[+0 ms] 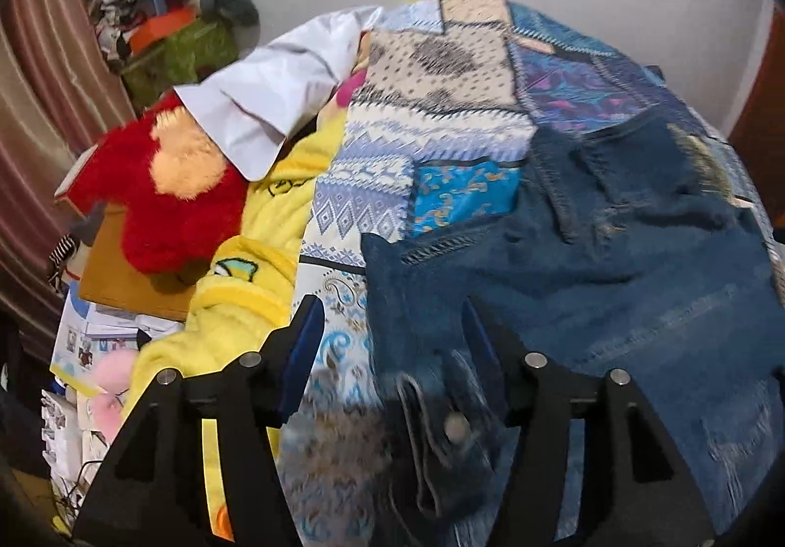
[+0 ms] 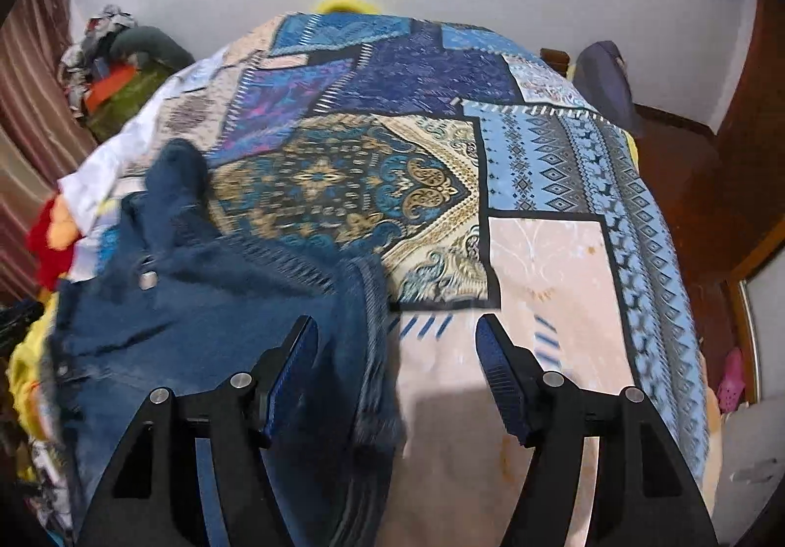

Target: Fold large clothes

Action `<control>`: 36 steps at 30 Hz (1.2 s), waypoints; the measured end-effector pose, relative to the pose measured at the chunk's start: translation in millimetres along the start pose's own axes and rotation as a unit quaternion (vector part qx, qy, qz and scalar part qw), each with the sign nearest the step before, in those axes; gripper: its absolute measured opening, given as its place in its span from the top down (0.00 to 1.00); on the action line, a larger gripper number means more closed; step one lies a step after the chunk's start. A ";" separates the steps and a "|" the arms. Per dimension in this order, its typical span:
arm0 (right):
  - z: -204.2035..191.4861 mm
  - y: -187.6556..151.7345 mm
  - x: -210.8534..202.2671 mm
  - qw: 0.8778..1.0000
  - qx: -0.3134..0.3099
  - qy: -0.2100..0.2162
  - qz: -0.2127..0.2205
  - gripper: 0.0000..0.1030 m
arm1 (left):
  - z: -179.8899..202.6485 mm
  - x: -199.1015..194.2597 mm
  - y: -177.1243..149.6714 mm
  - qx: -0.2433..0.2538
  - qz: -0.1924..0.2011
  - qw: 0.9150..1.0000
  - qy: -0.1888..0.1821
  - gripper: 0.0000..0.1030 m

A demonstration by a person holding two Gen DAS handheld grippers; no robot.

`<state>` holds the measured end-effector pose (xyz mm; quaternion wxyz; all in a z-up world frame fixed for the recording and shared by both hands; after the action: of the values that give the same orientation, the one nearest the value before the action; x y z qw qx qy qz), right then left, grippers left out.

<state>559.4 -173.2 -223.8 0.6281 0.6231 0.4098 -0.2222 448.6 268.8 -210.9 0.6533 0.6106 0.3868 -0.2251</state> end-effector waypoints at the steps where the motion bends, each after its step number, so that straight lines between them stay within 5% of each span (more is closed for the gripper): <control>1: -4.1 -0.5 -12.0 1.000 -0.007 0.003 0.004 0.37 | 2.6 -11.5 -1.1 0.001 0.006 1.000 -0.005 0.42; 3: -14.2 -3.5 -40.7 1.000 -0.019 0.010 0.019 0.34 | 6.1 -31.4 -2.2 0.002 0.019 1.000 -0.013 0.40; 8: -39.9 -12.8 -112.0 0.997 -0.039 0.024 0.067 0.09 | 17.4 -86.8 -10.6 0.003 0.056 0.998 -0.034 0.26; 11: -54.6 -25.4 -149.0 0.995 -0.045 0.033 0.086 0.05 | 20.5 -114.5 -21.7 0.000 0.059 0.998 -0.032 0.08; 18: -69.9 -72.7 -192.6 0.994 -0.033 0.060 0.083 0.03 | 15.2 -152.6 -57.0 0.006 0.066 0.998 -0.017 0.07; 29: -62.3 -181.7 -185.1 0.998 0.001 0.065 -0.010 0.03 | -12.6 -138.7 -171.8 -0.054 -0.023 0.998 -0.031 0.07; 36: -62.2 -226.6 -177.1 0.995 0.026 0.086 -0.050 0.05 | -23.0 -103.6 -248.7 -0.137 -0.118 0.981 -0.064 0.07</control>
<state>265.5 -182.6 -212.7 0.5623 0.6348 0.4870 -0.2088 190.6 234.7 -284.2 0.7235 0.4496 0.4402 -0.2839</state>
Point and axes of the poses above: each gripper's, at about its wrist camera, not at the fingertips, and x roughly the way its jaws point, z to its right, y to its top, the point moved 7 cm from there along x, roughly the way its jaws point, and after that the axes turned 3 degrees about z, right-handed, at the moved point
